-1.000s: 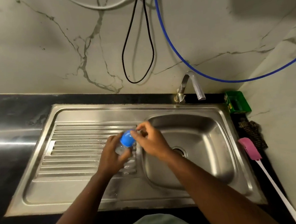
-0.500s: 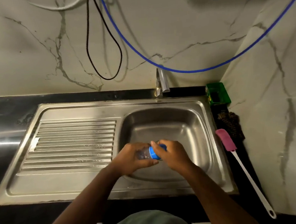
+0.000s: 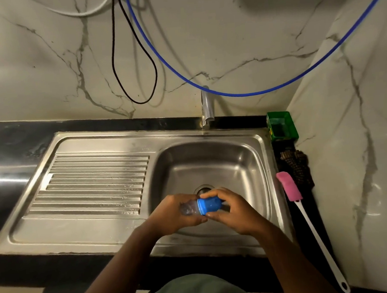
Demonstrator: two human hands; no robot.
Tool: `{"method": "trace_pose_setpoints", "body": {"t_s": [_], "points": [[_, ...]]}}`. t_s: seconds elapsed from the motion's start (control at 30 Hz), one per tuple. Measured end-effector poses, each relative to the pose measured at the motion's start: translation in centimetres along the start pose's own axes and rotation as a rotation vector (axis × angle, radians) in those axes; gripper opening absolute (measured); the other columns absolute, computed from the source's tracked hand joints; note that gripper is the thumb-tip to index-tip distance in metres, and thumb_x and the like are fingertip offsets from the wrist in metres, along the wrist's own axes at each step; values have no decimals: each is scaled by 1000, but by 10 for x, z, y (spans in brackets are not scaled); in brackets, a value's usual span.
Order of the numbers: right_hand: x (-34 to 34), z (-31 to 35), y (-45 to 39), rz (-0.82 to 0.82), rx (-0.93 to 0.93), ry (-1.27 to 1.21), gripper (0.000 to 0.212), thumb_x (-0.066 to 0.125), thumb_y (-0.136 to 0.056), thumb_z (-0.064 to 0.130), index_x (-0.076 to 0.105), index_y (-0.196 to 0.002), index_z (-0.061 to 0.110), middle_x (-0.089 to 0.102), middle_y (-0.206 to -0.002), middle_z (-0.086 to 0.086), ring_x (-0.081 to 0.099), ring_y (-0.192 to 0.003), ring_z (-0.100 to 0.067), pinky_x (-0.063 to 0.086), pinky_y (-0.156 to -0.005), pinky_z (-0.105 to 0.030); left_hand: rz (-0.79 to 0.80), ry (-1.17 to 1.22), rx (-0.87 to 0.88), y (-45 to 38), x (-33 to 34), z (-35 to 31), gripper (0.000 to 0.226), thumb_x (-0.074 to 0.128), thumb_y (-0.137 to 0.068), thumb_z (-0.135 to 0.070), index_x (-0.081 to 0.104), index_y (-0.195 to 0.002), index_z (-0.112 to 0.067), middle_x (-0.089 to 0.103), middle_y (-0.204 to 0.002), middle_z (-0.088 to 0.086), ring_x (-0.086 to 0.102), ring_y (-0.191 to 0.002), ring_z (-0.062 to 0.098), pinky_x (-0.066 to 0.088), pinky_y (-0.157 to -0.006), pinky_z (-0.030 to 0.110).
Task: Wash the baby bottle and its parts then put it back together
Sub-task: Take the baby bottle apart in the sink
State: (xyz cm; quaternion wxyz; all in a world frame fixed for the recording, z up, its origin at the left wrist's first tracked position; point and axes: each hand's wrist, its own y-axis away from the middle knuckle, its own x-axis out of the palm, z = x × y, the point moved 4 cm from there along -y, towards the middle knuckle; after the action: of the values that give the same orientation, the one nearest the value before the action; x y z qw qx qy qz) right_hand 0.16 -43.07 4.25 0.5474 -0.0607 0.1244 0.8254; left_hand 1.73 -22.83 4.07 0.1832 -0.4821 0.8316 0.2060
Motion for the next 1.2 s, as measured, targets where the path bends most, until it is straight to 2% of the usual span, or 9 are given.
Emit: {"method": "trace_pose_setpoints", "body": {"t_s": [0.1,0.2,0.4,0.53,0.63,0.73,0.83,1.03,1.2], "points": [[3,-1,-4,-98,217,-188,32,78,-92,25,65,-120,30,69,-120,-2,72,-105,-21,64,-85,-41,-28,-132,19,-5,-1,3,45,86,-76,-53,73,-114,-34,71,-96,-14,69,-85,7,60,-77,38],[-1,5,-12,-129,264,-72,21,76,-93,27,68,-113,27,72,-107,-2,75,-80,-24,65,-73,-38,-44,-136,20,-11,-2,3,41,83,-77,-55,73,-112,-35,71,-94,-14,69,-84,8,59,-76,38],[-5,15,-19,-137,104,-77,39,80,-87,5,65,-120,20,71,-125,10,67,-114,-9,58,-92,-25,-38,-38,-13,-16,-14,22,37,82,-80,-55,73,-109,-34,73,-93,-9,71,-82,12,58,-76,44],[2,2,-24,-147,186,-56,37,81,-88,17,65,-119,29,70,-115,14,70,-102,-11,58,-87,-25,19,-75,-30,-25,-5,28,42,78,-80,-62,71,-112,-37,73,-98,-14,70,-88,6,60,-80,40],[-4,-15,-26,-271,214,-81,36,82,-86,18,65,-116,31,71,-109,17,70,-96,-8,59,-83,-24,-135,-46,-70,-33,-8,47,46,84,-76,-57,68,-116,-41,71,-104,-18,67,-97,3,57,-86,34],[-13,-50,-28,-383,345,-29,38,84,-84,20,66,-115,32,72,-107,14,70,-94,-5,56,-80,-19,-241,-88,-142,-38,-4,67,69,92,-72,-45,65,-132,-24,65,-118,-10,62,-106,8,52,-92,30],[-17,-101,-34,-306,559,94,40,82,-85,22,62,-119,27,69,-113,5,66,-96,-11,53,-82,-24,-172,-96,-185,-47,9,85,75,94,-72,-43,65,-136,-17,63,-122,-5,58,-109,10,51,-96,32],[-12,-166,-49,-96,778,577,34,74,-88,27,57,-116,19,65,-112,-4,66,-104,-28,48,-79,-31,-25,-130,-278,-60,31,109,67,88,-78,-50,64,-136,-27,60,-122,-8,57,-104,7,43,-86,21],[-4,-195,-54,-26,906,803,45,67,-94,24,47,-133,15,52,-138,-13,50,-131,-38,47,-102,-44,-3,-108,-340,-70,44,121,62,87,-80,-41,61,-133,-26,62,-123,-6,59,-107,12,45,-86,26]]}}
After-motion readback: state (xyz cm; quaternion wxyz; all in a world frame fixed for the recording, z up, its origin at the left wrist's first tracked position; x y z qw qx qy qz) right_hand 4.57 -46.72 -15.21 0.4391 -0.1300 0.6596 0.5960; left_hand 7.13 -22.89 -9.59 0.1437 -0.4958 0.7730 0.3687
